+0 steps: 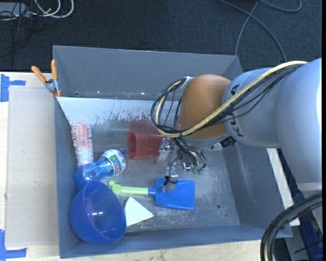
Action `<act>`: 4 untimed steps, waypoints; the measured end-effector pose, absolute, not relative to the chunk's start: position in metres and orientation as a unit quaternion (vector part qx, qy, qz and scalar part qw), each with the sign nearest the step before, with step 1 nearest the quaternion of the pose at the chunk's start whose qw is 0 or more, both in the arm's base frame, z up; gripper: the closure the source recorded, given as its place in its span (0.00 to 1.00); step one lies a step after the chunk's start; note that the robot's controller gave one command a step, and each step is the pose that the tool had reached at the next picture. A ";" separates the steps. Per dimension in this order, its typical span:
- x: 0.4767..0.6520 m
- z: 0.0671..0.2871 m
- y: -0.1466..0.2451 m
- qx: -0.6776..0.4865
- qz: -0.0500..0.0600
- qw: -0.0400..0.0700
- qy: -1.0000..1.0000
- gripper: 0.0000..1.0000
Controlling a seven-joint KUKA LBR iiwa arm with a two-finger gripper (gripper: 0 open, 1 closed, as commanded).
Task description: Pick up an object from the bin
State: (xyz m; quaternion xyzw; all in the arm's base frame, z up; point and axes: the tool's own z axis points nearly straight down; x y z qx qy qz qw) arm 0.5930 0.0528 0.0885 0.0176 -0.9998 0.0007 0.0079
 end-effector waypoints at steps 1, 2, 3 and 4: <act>0.547 0.071 0.059 0.012 0.000 0.004 -1.000 1.00; 0.547 0.071 0.059 0.012 0.000 0.004 -1.000 1.00; 0.542 0.099 0.060 0.012 0.000 0.010 -1.000 1.00; 0.576 0.119 0.053 0.110 -0.001 0.005 -0.994 1.00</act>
Offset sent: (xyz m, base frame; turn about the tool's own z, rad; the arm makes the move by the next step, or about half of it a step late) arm 0.0000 0.0000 0.0000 0.0000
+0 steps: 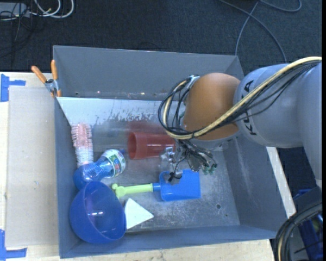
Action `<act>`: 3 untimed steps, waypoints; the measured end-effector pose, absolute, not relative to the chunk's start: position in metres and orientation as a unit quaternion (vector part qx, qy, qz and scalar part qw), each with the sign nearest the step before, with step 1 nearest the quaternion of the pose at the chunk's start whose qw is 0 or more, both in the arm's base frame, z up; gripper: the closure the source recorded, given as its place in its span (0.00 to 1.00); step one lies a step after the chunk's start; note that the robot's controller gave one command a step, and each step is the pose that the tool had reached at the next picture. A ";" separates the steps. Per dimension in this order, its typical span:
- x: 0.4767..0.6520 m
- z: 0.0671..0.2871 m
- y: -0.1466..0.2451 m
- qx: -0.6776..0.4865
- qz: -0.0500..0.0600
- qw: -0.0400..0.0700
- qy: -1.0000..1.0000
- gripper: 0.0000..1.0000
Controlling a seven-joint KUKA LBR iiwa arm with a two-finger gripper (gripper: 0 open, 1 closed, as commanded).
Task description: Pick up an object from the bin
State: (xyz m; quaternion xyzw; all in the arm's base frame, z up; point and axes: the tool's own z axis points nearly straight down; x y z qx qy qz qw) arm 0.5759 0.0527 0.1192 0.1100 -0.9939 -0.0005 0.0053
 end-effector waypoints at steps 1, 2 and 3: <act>0.570 0.100 0.046 0.064 -0.001 0.007 -0.998 1.00; 0.581 0.142 0.051 0.035 0.000 0.008 -0.999 1.00; 0.575 0.145 0.046 0.134 -0.001 0.009 -0.991 1.00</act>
Offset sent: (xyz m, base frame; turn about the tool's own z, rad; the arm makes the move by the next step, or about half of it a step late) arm 0.0190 0.0029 0.0711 -0.0700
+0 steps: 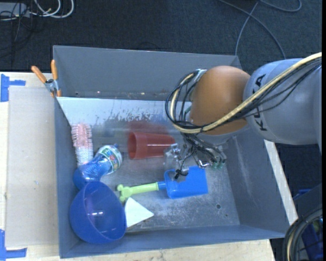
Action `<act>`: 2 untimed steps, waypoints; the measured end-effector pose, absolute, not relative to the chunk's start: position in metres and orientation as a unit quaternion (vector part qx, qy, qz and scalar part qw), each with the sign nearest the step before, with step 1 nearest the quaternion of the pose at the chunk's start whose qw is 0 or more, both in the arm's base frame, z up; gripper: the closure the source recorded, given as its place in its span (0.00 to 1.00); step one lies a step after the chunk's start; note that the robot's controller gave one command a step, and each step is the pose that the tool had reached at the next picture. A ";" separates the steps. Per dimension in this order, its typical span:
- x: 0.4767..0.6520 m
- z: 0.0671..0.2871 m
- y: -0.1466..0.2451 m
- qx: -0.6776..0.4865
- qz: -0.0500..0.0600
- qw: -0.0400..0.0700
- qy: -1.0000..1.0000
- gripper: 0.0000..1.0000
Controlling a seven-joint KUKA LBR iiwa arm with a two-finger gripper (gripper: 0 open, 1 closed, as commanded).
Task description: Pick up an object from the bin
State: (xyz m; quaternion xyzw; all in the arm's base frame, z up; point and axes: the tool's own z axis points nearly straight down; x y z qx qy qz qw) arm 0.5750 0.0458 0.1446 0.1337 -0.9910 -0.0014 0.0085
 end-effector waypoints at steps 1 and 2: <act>0.577 0.134 0.051 0.074 -0.001 0.009 -0.997 1.00; 0.563 0.100 0.064 0.133 -0.001 0.009 -0.991 1.00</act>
Offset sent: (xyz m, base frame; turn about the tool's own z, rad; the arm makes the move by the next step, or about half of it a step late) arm -0.0219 0.0241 -0.0645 -0.0990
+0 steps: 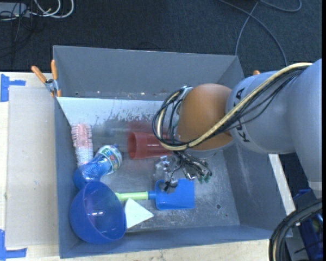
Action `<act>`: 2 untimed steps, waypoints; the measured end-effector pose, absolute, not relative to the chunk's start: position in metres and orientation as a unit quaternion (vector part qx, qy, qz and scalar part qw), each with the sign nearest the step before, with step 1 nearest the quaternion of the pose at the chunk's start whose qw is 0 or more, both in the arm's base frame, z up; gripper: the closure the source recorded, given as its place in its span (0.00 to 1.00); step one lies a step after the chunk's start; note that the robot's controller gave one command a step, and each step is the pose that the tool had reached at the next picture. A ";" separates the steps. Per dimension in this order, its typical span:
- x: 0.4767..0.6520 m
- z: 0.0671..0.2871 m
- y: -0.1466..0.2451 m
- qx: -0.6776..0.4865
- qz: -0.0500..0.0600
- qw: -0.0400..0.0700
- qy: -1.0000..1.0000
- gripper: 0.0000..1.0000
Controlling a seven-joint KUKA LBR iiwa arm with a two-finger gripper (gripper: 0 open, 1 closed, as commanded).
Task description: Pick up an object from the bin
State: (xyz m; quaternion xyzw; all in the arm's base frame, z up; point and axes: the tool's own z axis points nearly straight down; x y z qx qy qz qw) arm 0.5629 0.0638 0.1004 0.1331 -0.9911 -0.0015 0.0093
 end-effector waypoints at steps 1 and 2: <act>0.563 0.089 0.063 0.182 -0.003 0.010 -0.983 1.00; 0.574 0.124 0.057 0.180 -0.003 0.010 -0.984 1.00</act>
Offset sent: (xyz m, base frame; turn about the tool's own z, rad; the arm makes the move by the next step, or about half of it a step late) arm 0.0208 -0.0127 0.0585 -0.2893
